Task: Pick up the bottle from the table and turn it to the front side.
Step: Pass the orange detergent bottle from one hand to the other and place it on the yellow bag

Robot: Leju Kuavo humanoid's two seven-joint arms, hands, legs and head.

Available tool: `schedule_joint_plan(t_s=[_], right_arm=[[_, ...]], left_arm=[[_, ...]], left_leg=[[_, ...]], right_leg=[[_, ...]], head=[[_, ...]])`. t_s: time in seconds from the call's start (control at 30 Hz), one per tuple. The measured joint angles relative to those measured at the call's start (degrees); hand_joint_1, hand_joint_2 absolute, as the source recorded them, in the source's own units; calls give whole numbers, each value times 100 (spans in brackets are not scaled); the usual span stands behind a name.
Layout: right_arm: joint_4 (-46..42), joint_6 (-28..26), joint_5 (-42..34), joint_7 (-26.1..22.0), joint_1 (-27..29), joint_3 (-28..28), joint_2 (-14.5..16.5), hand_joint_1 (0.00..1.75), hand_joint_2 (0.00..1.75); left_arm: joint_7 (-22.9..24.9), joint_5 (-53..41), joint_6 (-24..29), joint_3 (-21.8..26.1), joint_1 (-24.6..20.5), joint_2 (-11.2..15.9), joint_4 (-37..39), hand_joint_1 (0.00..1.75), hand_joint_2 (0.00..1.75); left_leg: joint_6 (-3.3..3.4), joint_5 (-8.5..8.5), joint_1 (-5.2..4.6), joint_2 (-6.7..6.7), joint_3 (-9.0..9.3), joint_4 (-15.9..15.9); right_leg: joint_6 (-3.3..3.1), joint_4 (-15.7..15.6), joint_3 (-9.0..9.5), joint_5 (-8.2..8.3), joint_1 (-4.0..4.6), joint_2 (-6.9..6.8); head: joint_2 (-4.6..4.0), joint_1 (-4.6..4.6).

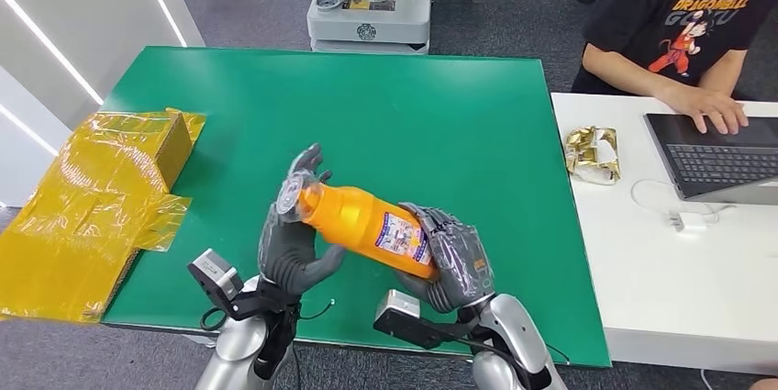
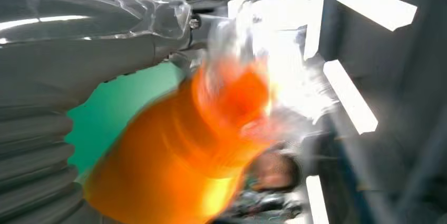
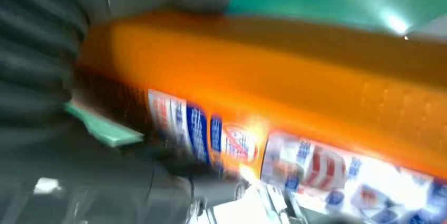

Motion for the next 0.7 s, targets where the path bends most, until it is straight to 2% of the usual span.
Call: schedule_joint_plan(t_s=[0.7], right_arm=[[-278,125,-9,11,242,2,13,175,175]], left_arm=[[274,330,484,-30,-174,-57,582,0,175]], left_leg=[[0,0,0,0,0,0]], right_leg=[[0,0,0,0,0,0]], head=[[0,0]])
